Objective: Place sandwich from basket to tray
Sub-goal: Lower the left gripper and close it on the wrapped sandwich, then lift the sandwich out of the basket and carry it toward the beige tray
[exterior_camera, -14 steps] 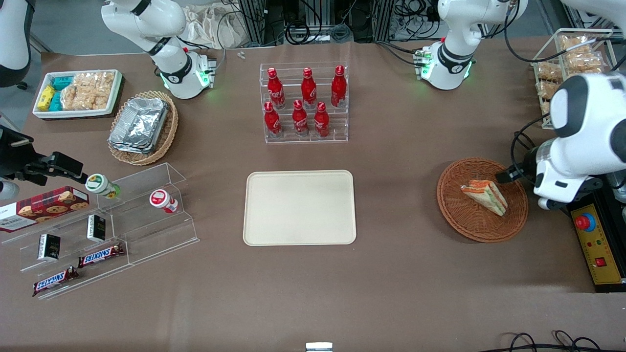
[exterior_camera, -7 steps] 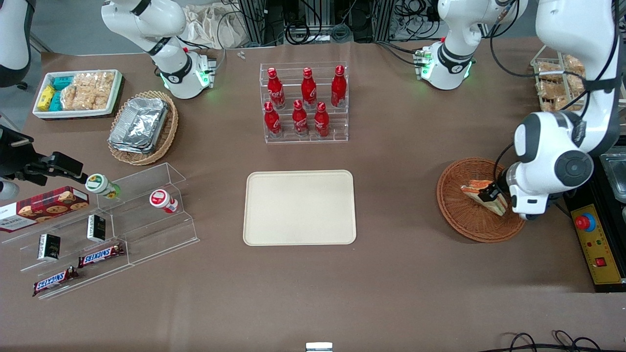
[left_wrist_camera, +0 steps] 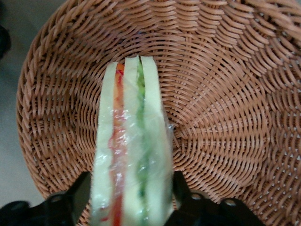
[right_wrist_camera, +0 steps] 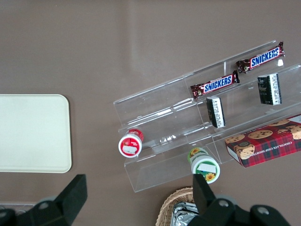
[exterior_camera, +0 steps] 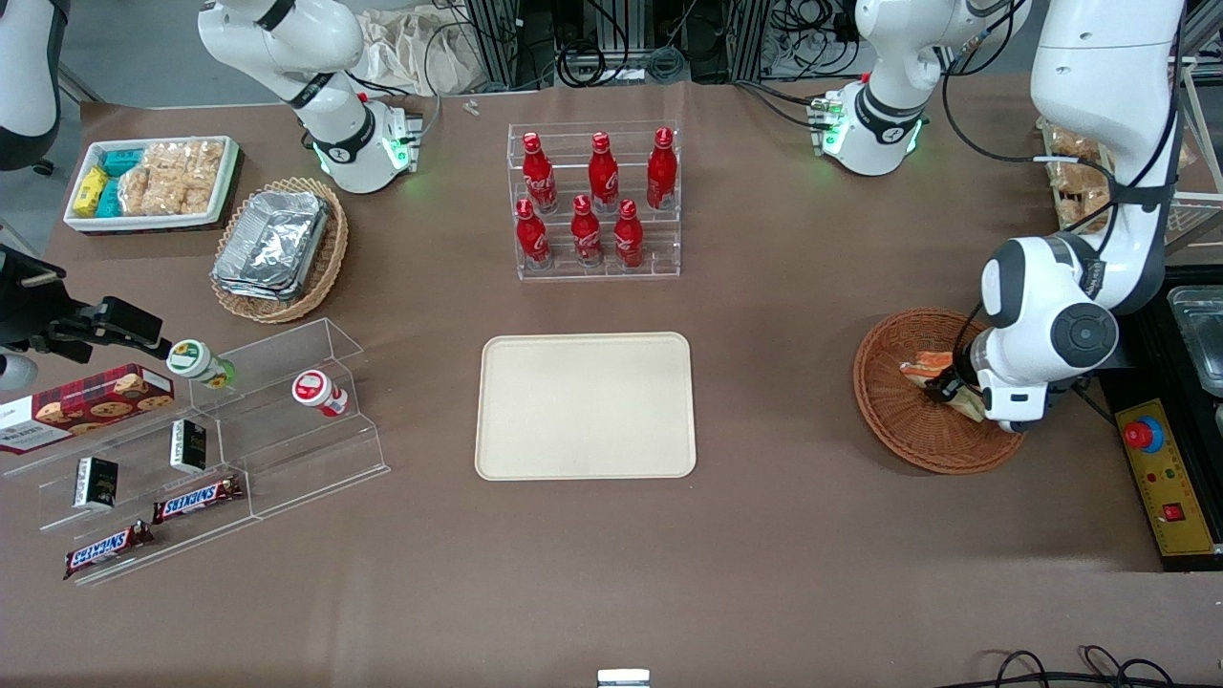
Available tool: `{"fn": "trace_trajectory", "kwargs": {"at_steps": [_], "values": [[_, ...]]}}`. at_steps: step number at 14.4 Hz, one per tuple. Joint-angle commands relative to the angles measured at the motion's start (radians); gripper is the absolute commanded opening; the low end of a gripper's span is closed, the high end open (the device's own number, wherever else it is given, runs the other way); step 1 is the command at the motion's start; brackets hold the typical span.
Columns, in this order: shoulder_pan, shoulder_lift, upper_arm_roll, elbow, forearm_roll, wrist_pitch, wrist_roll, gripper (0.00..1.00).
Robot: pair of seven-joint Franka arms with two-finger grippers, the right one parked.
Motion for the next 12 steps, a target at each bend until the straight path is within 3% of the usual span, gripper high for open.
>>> {"fn": "trace_trajectory", "kwargs": {"at_steps": [1, 6, 10, 12], "values": [[-0.005, -0.024, 0.006, -0.003, -0.002, 0.013, -0.023, 0.00], [-0.019, -0.162, -0.010, 0.111, -0.002, -0.301, -0.001, 0.00], [-0.021, -0.212, -0.233, 0.233, -0.051, -0.559, 0.073, 0.00], [-0.022, -0.182, -0.351, 0.267, -0.062, -0.580, 0.068, 0.00]]}}
